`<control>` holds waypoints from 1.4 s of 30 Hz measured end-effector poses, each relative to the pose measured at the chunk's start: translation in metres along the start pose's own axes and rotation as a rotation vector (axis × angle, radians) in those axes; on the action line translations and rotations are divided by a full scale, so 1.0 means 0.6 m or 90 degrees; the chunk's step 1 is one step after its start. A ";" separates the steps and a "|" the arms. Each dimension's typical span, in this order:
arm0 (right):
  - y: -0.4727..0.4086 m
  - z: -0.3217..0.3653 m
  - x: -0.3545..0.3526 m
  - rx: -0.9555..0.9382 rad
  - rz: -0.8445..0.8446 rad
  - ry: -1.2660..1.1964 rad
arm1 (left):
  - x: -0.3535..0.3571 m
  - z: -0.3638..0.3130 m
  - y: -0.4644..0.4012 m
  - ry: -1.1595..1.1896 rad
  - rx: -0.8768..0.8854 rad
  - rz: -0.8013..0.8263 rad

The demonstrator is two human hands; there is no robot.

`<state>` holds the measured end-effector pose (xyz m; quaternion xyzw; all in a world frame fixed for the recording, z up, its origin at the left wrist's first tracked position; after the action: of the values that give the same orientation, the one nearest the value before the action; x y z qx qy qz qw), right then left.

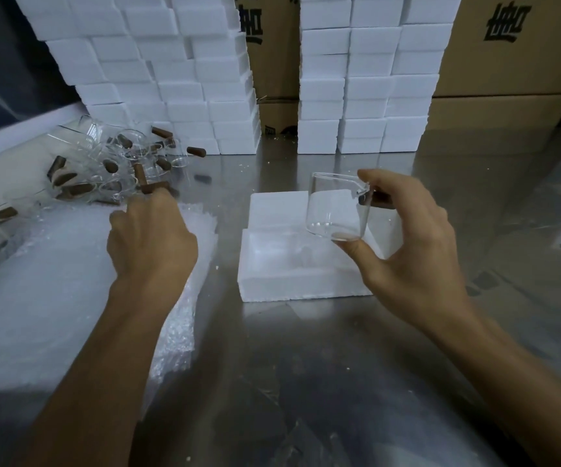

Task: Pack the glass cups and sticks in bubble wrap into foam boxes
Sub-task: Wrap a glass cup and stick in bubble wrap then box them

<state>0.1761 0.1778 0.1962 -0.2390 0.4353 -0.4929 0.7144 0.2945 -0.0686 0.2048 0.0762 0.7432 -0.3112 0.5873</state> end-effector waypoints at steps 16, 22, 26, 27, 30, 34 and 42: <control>-0.001 -0.009 -0.012 0.035 -0.067 -0.043 | -0.077 -0.074 0.046 0.301 0.373 -0.355; -0.002 -0.023 -0.023 0.056 -0.135 -0.085 | -0.057 -0.109 0.076 0.357 0.449 -0.303; -0.002 -0.028 -0.021 0.070 -0.140 -0.101 | -0.035 -0.097 0.059 0.360 0.276 -0.204; -0.001 -0.028 -0.020 0.072 -0.141 -0.103 | -0.030 -0.092 0.054 0.348 0.233 -0.178; -0.001 -0.027 -0.020 0.072 -0.140 -0.104 | -0.015 -0.078 0.042 0.320 0.129 -0.096; -0.001 -0.028 -0.020 0.083 -0.142 -0.112 | 0.005 -0.070 0.039 0.231 0.072 0.039; -0.001 -0.027 -0.016 0.135 -0.137 -0.165 | -0.001 -0.068 0.039 0.232 0.098 -0.026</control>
<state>0.1606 0.1880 0.1922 -0.2690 0.2573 -0.5746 0.7288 0.2723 -0.0273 0.2014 0.1608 0.8129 -0.3600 0.4287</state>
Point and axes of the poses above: each hand's wrist, its own y-axis away from the middle knuckle, its own x-axis out of the palm, z = x × y, the point moved 6 cm from there along -y, towards the middle knuckle, and after that the axes turned 12 degrees about -y, right-handed, at the moved point
